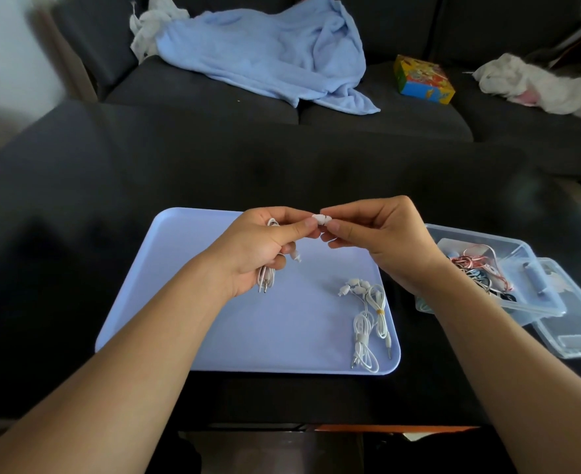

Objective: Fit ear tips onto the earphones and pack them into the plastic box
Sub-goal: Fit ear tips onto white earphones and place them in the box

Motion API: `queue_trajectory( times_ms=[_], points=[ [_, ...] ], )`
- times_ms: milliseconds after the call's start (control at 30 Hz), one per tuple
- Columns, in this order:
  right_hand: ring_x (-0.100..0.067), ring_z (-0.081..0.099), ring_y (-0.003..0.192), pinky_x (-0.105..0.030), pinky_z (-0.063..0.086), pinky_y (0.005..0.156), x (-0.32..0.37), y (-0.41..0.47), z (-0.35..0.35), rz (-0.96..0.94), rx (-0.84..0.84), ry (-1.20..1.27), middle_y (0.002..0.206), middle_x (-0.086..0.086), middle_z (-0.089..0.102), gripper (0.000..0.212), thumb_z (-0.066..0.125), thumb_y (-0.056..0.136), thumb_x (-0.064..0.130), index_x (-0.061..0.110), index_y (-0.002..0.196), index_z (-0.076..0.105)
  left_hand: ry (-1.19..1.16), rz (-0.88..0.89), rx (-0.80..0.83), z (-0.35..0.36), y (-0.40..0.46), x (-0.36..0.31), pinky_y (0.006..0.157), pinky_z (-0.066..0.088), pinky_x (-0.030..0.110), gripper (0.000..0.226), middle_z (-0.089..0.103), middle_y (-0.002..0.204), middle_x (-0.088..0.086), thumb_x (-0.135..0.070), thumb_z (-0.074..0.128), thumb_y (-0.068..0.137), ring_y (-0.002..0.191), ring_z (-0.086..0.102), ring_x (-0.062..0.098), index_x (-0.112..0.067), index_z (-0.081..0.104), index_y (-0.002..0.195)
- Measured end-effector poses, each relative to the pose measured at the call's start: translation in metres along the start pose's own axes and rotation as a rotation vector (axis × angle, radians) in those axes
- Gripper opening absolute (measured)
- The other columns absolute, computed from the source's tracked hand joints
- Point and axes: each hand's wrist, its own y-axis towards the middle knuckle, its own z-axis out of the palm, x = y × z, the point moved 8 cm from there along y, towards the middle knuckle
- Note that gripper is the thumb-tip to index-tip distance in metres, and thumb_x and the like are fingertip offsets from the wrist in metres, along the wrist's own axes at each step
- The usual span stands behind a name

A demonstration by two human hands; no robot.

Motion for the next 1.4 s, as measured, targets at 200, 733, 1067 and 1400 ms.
queue_trajectory(
  times_ms=[200, 733, 1067, 1400],
  points=[
    [-0.023, 0.073, 0.083, -0.026, 0.060, 0.074, -0.012, 0.002, 0.005, 0.130, -0.002, 0.128, 0.092, -0.009, 0.077, 0.017, 0.064, 0.093, 0.011, 0.010, 0.106, 0.077, 0.174, 0.091, -0.078, -0.004, 0.001, -0.003, 0.048, 0.039, 0.017, 0.019, 0.070, 0.081, 0.001, -0.029, 0.077, 0.084, 0.059, 0.049, 0.007, -0.020, 0.075, 0.100],
    [-0.012, 0.062, 0.076, -0.014, 0.042, 0.057, -0.095, 0.032, -0.038, 0.291, -0.141, -0.854, 0.096, -0.003, 0.067, 0.021, 0.081, 0.083, 0.021, 0.015, 0.102, 0.073, -0.828, -0.277, 0.038, 0.005, 0.008, 0.020, 0.036, 0.029, 0.013, 0.024, 0.042, 0.066, -0.002, -0.028, 0.069, 0.089, 0.047, 0.035, 0.004, -0.010, 0.053, 0.089],
    [-0.010, 0.058, 0.067, -0.016, 0.042, 0.054, -0.104, 0.037, -0.028, 0.329, -0.193, -0.837, 0.085, -0.001, 0.065, 0.010, 0.075, 0.089, 0.026, 0.017, 0.090, 0.070, -0.783, -0.237, 0.080, 0.008, 0.008, 0.021, 0.040, 0.031, 0.013, 0.030, 0.034, 0.065, -0.001, 0.007, 0.060, 0.066, 0.048, 0.034, 0.005, -0.017, 0.044, 0.076],
    [-0.012, 0.062, 0.062, -0.020, 0.051, 0.056, -0.097, 0.034, -0.022, 0.298, -0.235, -0.798, 0.074, -0.001, 0.065, 0.012, 0.070, 0.092, 0.022, 0.015, 0.082, 0.071, -0.686, -0.168, 0.191, 0.019, 0.000, 0.009, 0.037, 0.026, 0.011, 0.041, 0.024, 0.060, -0.006, 0.003, 0.054, 0.074, 0.042, 0.028, 0.004, -0.022, 0.023, 0.063]
  ],
)
